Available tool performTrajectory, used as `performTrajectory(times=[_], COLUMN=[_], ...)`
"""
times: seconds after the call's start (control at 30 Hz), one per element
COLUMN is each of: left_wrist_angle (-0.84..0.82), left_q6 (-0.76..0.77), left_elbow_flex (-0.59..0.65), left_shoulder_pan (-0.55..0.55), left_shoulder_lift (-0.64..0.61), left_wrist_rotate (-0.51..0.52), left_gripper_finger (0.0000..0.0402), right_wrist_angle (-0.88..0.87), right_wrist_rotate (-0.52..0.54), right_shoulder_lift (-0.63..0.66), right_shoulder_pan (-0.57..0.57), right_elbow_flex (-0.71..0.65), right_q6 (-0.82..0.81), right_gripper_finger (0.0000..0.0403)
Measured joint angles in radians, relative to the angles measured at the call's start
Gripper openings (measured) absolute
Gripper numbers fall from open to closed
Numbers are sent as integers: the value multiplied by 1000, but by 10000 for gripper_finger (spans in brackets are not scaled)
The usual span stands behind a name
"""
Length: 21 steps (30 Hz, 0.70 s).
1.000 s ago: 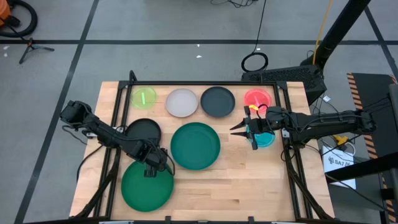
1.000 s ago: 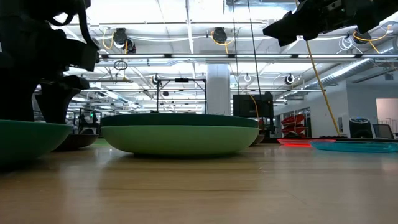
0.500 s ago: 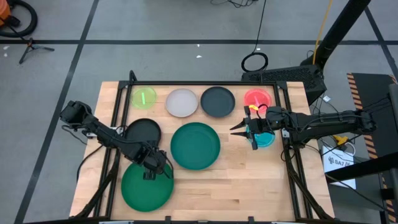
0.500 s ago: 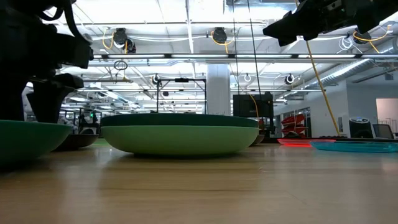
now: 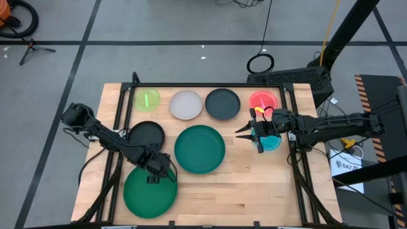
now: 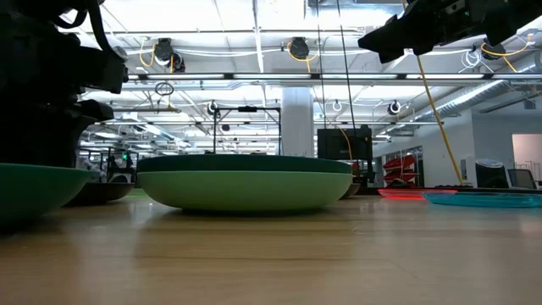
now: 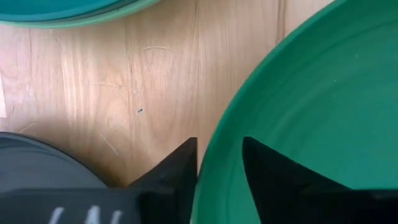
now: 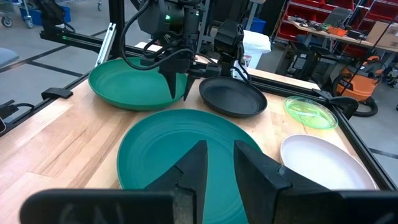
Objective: Stack plastic plates
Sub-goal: Stack the dark green plate on top of the other dark green plate
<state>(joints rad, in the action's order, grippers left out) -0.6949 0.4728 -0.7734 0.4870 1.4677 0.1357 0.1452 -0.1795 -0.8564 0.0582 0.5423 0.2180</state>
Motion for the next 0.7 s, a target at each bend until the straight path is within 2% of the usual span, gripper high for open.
performTrajectory(times=[0.5,0.7], left_wrist_angle=[-8,-10], left_q6=[-26,-48], left_elbow_flex=[-2,-3], left_shoulder_pan=[1,15], left_shoulder_lift=[-2,-4], left_wrist_rotate=[-17,-29], left_gripper_finger=[22,12], right_wrist_angle=[0,0], right_wrist_rotate=[0,0], right_shoulder_lift=[0,0], right_shoulder_pan=[0,0], right_elbow_flex=[0,0], right_q6=[0,0], right_gripper_finger=[72,72])
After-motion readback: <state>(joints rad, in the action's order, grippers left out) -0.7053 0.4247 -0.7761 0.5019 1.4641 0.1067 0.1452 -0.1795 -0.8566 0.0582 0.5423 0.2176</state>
